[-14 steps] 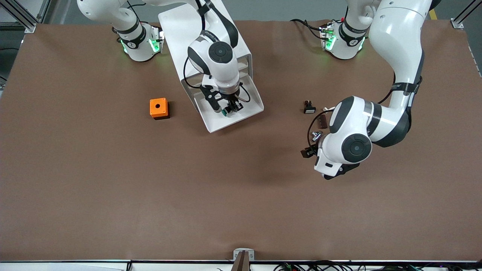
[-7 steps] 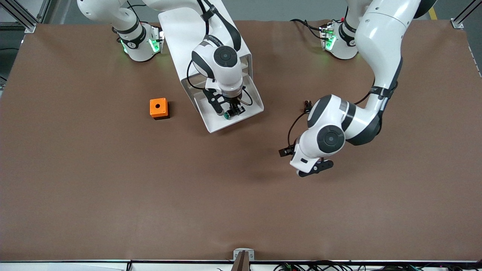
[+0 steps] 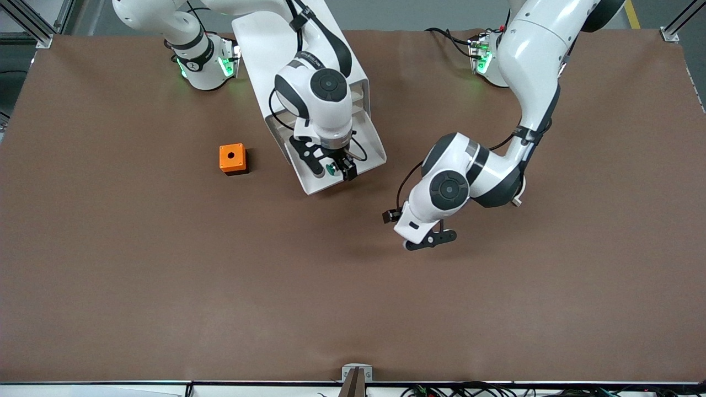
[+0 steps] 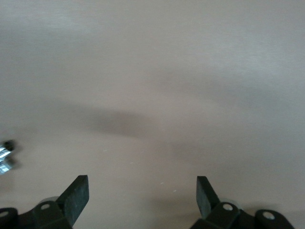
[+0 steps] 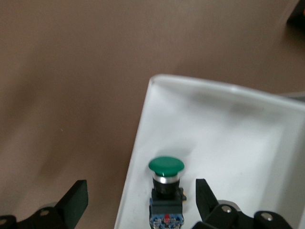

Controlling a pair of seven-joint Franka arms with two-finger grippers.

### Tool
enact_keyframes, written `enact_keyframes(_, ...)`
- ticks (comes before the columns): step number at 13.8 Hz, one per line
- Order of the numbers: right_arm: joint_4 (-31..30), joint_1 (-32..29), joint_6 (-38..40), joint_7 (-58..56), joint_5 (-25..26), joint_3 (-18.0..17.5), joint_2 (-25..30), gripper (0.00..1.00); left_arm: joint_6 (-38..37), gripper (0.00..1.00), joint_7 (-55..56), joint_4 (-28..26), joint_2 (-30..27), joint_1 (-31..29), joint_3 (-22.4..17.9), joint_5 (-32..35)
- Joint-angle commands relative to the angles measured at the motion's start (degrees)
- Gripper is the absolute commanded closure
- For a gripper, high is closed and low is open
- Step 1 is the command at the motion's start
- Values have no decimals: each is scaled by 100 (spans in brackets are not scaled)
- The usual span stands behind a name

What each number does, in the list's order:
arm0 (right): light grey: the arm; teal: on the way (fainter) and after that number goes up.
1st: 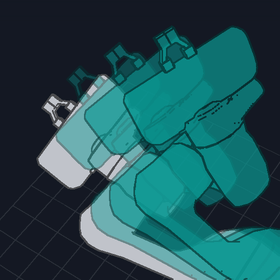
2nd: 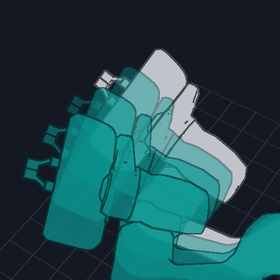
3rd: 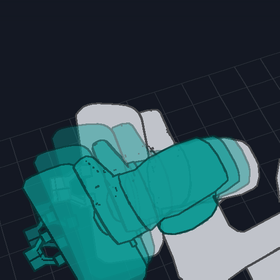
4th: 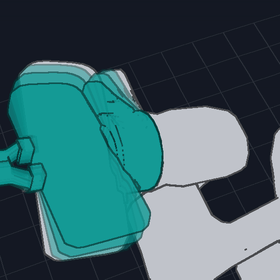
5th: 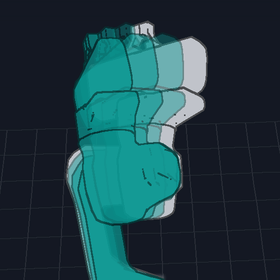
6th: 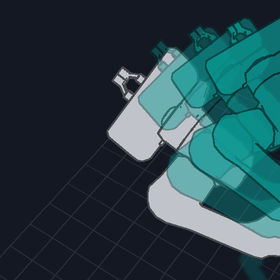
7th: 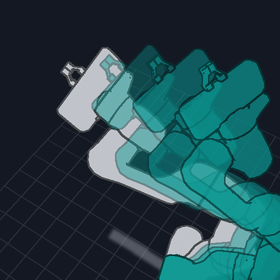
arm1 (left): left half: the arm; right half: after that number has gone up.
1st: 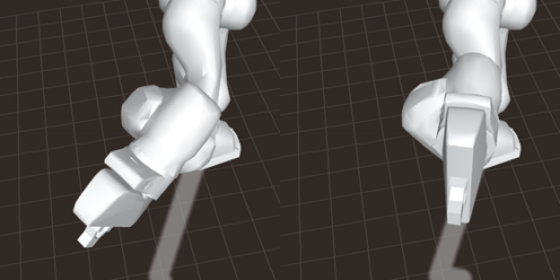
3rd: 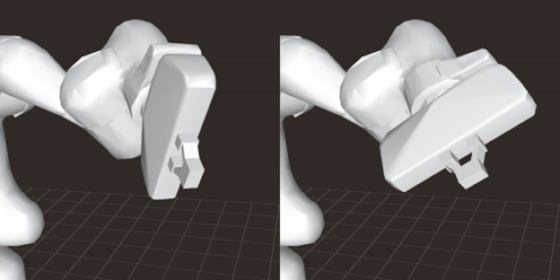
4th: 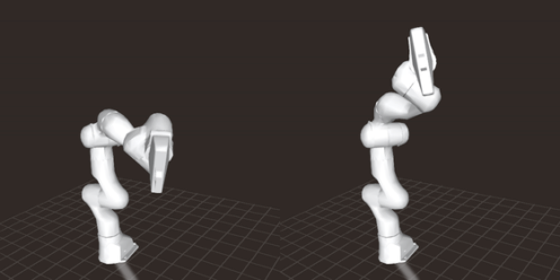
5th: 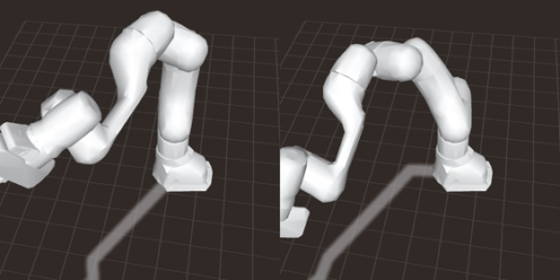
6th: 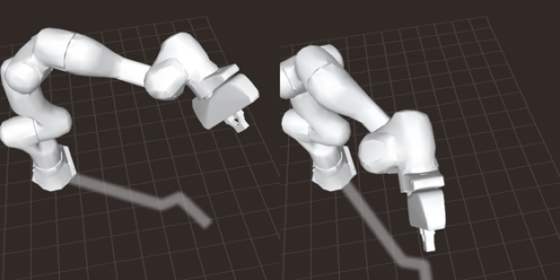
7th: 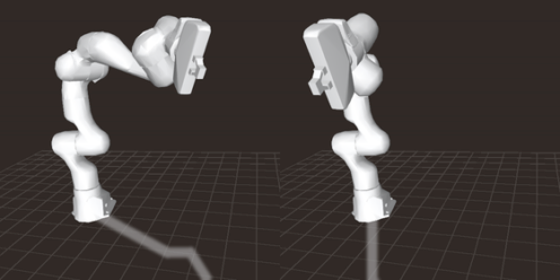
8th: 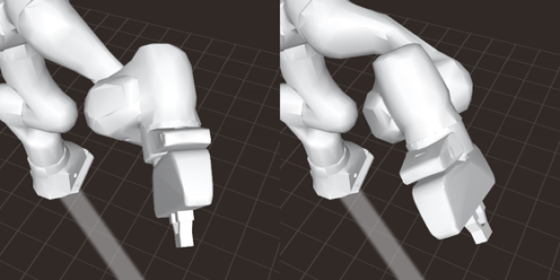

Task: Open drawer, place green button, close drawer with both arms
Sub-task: 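Withdraw the right gripper while the left gripper reaches the drawer front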

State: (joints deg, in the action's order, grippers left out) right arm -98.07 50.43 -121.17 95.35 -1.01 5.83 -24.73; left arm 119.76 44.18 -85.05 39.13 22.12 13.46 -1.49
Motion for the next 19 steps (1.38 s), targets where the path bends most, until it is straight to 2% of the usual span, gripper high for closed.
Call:
enact_keyframes(1,839,-620,1021,-1223,4,-73,3,0,713,1,-58,-283,50,143,25,105)
enact_keyframes(4,1447,-1454,2033,-2858,-48,-73,82,0,952,1,-58,-372,121,450,25,96)
enact_keyframes(10,2168,-3203,3519,-7068,13,-56,346,0,952,1,65,-609,121,925,25,-27)
enact_keyframes(12,2362,-3774,3915,-7957,22,-56,354,0,961,0,266,-601,121,1109,25,-324)
enact_keyframes(15,2389,-4461,4110,-9521,74,-38,477,0,970,0,459,-601,121,1364,34,-378)
enact_keyframes(17,2467,-4883,4110,-10008,66,-38,486,0,970,0,662,-601,130,1557,25,-448)
enact_keyframes(19,2521,-4999,4128,-10000,66,-47,486,0,970,0,759,-609,130,1716,34,-685)
